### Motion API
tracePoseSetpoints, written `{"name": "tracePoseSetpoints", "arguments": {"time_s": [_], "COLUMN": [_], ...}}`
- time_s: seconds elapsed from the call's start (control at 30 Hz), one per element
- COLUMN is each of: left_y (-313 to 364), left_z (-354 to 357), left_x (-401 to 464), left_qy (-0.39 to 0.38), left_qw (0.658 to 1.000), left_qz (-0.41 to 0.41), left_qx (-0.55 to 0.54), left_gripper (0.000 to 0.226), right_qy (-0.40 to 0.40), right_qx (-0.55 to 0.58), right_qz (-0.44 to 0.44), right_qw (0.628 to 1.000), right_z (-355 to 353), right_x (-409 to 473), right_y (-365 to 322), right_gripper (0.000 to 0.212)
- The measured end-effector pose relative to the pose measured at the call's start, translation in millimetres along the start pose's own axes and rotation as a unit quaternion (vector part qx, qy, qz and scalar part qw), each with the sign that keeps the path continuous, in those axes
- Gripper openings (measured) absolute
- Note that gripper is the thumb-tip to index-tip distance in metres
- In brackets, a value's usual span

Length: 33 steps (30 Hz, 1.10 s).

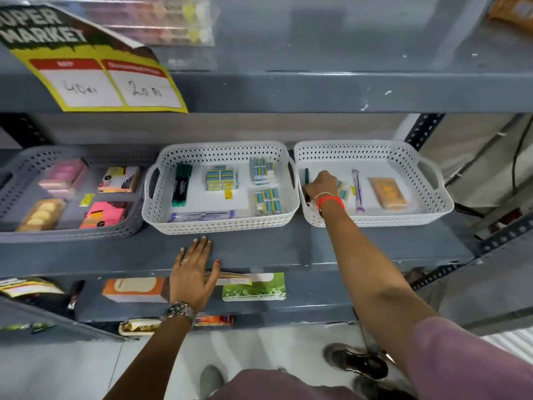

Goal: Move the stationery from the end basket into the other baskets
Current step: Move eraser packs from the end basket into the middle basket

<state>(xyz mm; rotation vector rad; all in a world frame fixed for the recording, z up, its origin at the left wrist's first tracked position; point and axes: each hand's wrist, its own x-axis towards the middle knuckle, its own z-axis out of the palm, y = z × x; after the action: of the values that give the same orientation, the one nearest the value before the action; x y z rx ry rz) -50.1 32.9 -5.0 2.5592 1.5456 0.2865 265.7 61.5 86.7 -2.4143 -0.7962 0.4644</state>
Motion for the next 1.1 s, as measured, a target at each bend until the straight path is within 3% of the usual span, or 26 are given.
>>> {"name": "tracePoseSetpoints", "arguments": {"time_s": [0.13, 0.23, 0.37, 0.5, 0.6, 0.67, 0.77, 0.87, 1.0, 1.1], "left_y": [-16.8, -28.9, -53.0, -81.2, -96.3, -105.1, -110.8, -115.0, -118.9, -119.5], "left_z": [-6.0, -10.8, -15.6, -20.0, -23.5, -25.2, -24.3, -20.6, -17.1, -16.2], "left_x": [-2.0, -2.8, -4.3, -3.8, -0.9, 0.5, 1.2, 1.6, 2.3, 2.2], "left_qy": [0.003, 0.005, -0.002, 0.002, 0.004, -0.004, -0.022, -0.036, -0.045, -0.035], "left_qw": [1.000, 1.000, 0.999, 0.999, 0.999, 0.999, 0.999, 0.999, 0.998, 0.999], "left_qz": [-0.008, -0.025, -0.038, -0.052, -0.050, -0.041, -0.020, -0.007, 0.001, 0.005], "left_qx": [-0.005, -0.008, -0.003, -0.009, -0.013, -0.017, -0.025, -0.030, -0.033, -0.035], "left_gripper": [0.070, 0.076, 0.080, 0.079, 0.078, 0.077, 0.073, 0.061, 0.070, 0.062], "right_qy": [0.072, 0.110, 0.050, -0.056, -0.112, -0.137, -0.151, -0.147, -0.141, -0.144], "right_qx": [0.076, 0.111, 0.143, 0.163, 0.176, 0.153, 0.102, 0.074, 0.052, 0.048], "right_qz": [-0.025, -0.072, -0.125, -0.081, -0.050, -0.046, -0.042, -0.031, -0.031, -0.037], "right_qw": [0.994, 0.985, 0.981, 0.982, 0.977, 0.978, 0.982, 0.986, 0.988, 0.988], "right_z": [-4.6, -4.4, 23.0, 78.5, 115.7, 137.4, 159.2, 171.8, 179.0, 185.5], "right_x": [-5.5, -19.8, -44.6, -59.1, -71.2, -75.9, -77.9, -79.7, -81.5, -81.1], "right_y": [-29.2, -57.8, -102.7, -140.7, -160.5, -172.8, -185.1, -194.7, -202.7, -202.7], "right_gripper": [0.019, 0.024, 0.023, 0.013, 0.036, 0.036, 0.024, 0.037, 0.020, 0.030]}}
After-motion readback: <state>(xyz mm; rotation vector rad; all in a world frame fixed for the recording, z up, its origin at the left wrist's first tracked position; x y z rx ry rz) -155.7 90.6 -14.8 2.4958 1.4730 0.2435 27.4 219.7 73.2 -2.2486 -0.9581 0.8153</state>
